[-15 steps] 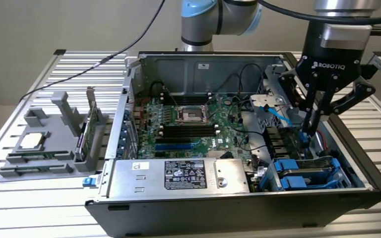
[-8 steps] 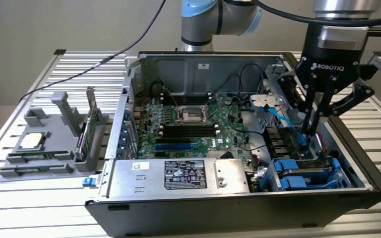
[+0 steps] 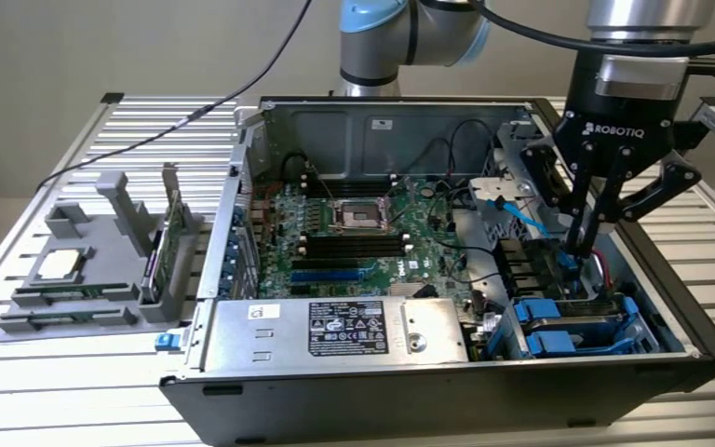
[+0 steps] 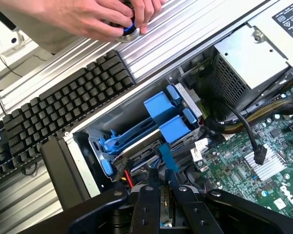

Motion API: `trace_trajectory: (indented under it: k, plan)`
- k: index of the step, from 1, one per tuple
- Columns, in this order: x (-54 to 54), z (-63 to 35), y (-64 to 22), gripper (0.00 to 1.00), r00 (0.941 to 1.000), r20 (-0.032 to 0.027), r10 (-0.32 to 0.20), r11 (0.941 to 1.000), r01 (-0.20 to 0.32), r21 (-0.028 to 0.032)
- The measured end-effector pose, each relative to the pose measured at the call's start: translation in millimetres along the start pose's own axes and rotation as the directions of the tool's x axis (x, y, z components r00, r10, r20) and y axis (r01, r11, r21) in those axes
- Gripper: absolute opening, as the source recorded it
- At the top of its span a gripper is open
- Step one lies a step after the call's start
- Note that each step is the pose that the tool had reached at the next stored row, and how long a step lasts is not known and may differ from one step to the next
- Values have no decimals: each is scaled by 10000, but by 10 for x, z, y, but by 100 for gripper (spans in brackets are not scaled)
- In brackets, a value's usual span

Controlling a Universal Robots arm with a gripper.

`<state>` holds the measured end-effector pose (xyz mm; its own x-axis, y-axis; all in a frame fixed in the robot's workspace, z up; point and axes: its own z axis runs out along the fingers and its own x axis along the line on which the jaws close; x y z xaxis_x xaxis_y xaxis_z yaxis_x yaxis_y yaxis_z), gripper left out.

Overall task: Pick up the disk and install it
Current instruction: 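Insert the first disk wire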

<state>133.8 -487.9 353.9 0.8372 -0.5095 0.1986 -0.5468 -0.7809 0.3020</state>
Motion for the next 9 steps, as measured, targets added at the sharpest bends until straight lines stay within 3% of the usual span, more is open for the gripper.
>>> trace_trajectory:
  k: [9]
  plan:
    - [12,7,8,17,10000,1,-2,10000,2,-4]
